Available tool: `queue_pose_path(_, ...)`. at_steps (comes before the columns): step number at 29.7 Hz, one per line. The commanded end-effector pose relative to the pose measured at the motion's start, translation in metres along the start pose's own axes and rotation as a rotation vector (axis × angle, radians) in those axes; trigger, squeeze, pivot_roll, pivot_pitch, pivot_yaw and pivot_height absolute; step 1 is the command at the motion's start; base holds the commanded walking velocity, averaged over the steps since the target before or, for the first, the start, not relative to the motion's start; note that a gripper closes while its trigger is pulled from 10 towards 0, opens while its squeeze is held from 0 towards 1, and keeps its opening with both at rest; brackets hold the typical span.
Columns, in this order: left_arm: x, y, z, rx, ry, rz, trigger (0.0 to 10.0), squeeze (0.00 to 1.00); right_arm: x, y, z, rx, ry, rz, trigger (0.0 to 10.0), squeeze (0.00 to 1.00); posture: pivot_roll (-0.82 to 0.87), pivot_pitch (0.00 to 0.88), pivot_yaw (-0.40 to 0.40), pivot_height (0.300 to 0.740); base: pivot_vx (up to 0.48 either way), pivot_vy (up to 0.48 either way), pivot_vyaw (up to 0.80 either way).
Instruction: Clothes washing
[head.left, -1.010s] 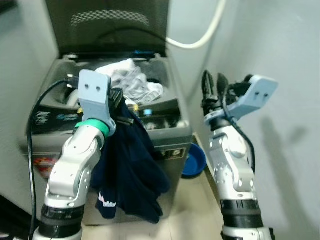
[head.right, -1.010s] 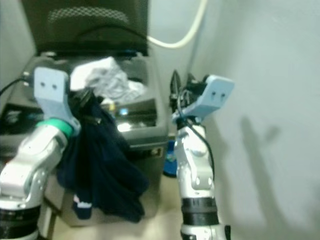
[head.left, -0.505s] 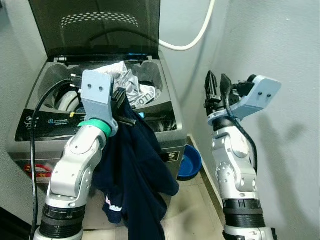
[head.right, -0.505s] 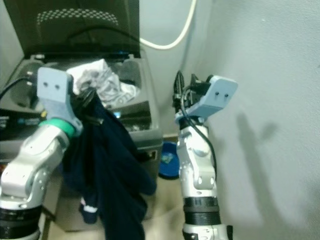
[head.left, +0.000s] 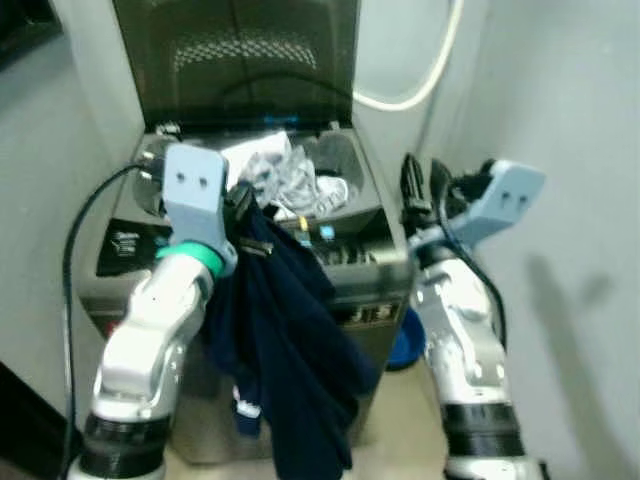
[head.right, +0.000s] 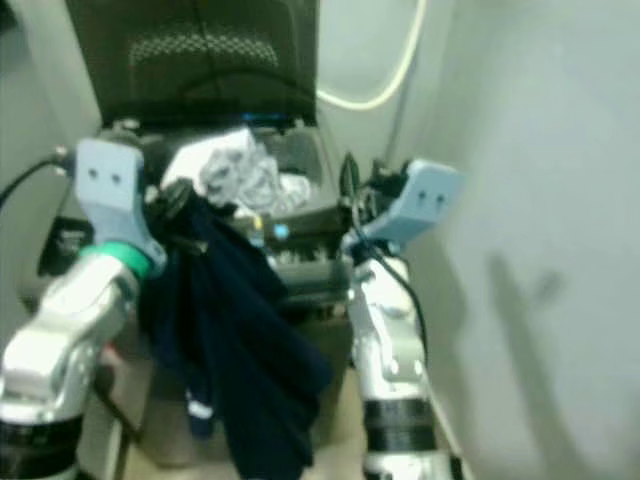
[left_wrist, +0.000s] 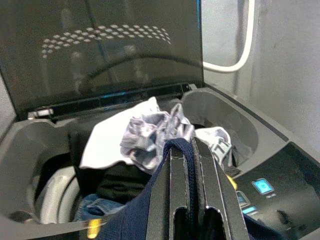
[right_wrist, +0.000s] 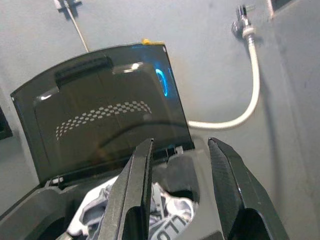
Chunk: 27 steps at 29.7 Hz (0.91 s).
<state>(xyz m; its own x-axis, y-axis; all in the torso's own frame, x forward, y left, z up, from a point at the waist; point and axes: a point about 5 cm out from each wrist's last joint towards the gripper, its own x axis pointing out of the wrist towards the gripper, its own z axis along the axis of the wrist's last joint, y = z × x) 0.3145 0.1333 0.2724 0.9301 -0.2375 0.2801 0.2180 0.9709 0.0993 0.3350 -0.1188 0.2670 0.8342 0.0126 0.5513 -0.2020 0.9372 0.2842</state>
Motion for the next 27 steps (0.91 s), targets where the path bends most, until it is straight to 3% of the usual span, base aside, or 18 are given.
queue_pose_path(1, -0.001, 0.004, 0.006, 0.015, -0.034, 0.018, 10.0, 0.0, 0.0, 0.005, -0.003, 0.012, 0.006, 0.013, 10.0, 0.0, 0.08, 0.0, 0.037, 0.74, 0.0, 0.0, 0.0)
queue_pose_path(11, 0.003, 0.001, 0.009, 0.034, -0.06, 0.015, 10.0, 0.0, 0.0, 0.008, -0.002, 0.0, 0.001, 0.036, 10.0, 0.0, 0.08, 0.003, 0.037, 0.74, 0.0, 0.0, 0.0)
queue_pose_path(18, 0.008, -0.004, 0.031, 0.086, -0.181, -0.004, 10.0, 0.0, 0.004, 0.018, 0.013, 0.014, -0.072, 0.087, 10.0, 0.0, 0.08, 0.011, 0.038, 0.74, 0.0, 0.0, 0.0)
queue_pose_path(19, 0.008, -0.004, 0.044, 0.115, -0.253, 0.008, 10.0, 0.0, 0.005, 0.023, 0.022, 0.014, -0.12, 0.118, 10.0, 0.0, 0.08, 0.012, 0.038, 0.74, 0.0, 0.0, 0.0)
queue_pose_path(21, 0.008, -0.004, 0.044, 0.115, -0.253, 0.008, 10.0, 0.0, 0.005, 0.023, 0.022, 0.014, -0.12, 0.118, 10.0, 0.0, 0.08, 0.012, 0.038, 0.74, 0.0, 0.0, 0.0)
queue_pose_path(24, 0.008, -0.002, 0.059, 0.212, -0.336, 0.063, 10.0, 0.0, 0.008, 0.03, 0.037, -0.019, -0.203, 0.149, 10.0, 0.0, 0.07, 0.011, 0.04, 0.74, 0.333, 0.0, 0.0)
queue_pose_path(27, 0.008, -0.001, 0.065, 0.246, -0.372, 0.087, 10.0, 0.0, 0.01, 0.032, 0.042, -0.043, -0.235, 0.157, 10.0, 0.0, 0.07, 0.008, 0.039, 0.74, 0.458, 0.0, 0.0)
